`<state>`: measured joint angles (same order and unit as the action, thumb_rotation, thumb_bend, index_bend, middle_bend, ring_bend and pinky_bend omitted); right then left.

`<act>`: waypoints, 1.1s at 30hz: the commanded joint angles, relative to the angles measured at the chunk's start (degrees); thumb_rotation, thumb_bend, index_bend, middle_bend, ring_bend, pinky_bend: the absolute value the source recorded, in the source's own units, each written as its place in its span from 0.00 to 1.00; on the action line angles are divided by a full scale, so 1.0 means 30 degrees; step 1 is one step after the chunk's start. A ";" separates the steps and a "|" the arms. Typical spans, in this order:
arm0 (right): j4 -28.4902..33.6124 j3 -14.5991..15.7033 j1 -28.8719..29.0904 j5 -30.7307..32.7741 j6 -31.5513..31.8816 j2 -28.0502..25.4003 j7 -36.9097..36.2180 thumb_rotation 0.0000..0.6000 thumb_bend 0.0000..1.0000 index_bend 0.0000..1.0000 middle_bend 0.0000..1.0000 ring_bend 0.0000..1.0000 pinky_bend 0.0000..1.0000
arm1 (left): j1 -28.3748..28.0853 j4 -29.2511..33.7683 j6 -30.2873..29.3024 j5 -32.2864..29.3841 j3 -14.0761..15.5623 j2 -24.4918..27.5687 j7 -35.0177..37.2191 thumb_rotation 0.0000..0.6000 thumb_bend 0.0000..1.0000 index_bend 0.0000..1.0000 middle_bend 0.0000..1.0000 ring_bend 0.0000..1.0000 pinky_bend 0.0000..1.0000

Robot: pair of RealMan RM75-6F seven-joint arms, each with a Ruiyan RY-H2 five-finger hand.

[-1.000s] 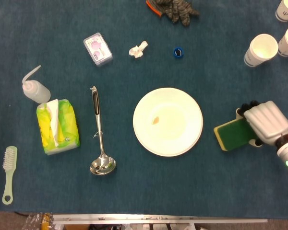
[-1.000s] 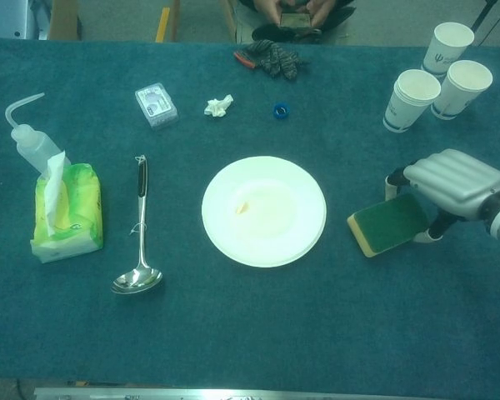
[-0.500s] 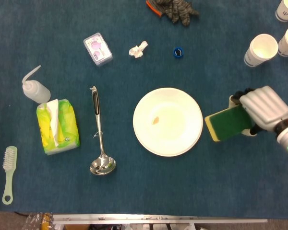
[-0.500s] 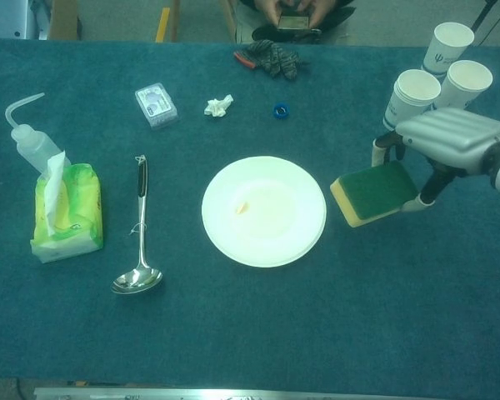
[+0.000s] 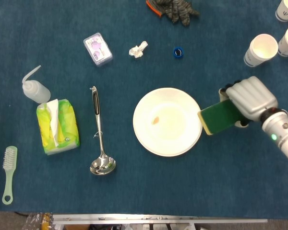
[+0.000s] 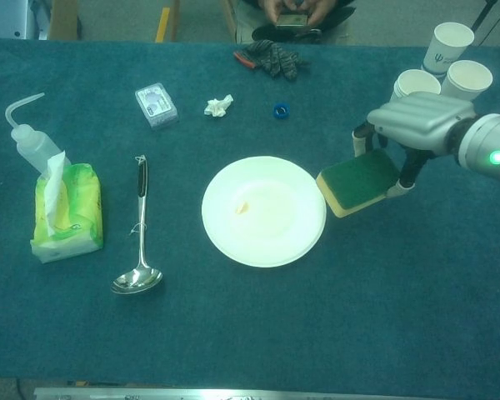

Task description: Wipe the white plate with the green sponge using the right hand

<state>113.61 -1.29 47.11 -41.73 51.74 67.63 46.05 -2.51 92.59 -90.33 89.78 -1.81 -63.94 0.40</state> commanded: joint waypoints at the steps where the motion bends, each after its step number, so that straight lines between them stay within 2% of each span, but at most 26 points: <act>1: -0.0126 0.0033 0.0858 0.0998 0.0487 0.0638 0.0894 1.00 0.11 0.56 0.41 0.37 0.62 | 0.0005 0.0016 -0.0032 0.0014 -0.0009 0.0013 0.0029 1.00 0.40 0.24 0.20 0.12 0.12; 18: -0.1253 -0.0162 0.5546 0.6559 0.2701 0.4400 0.5374 1.00 0.11 0.56 0.41 0.37 0.62 | 0.0206 0.0087 -0.0474 0.0204 0.0012 0.0252 0.0486 1.00 0.40 0.24 0.20 0.12 0.12; 33: -0.4123 -0.0330 0.7592 0.9284 0.3397 0.7378 0.6928 1.00 0.11 0.56 0.41 0.37 0.62 | 0.0205 -0.0334 -0.0346 0.0076 -0.0001 0.0245 0.1072 1.00 0.40 0.24 0.20 0.12 0.12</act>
<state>102.15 -1.95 69.19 -14.68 61.99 88.87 66.39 -1.89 91.62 -91.39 90.01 -1.82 -63.20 3.58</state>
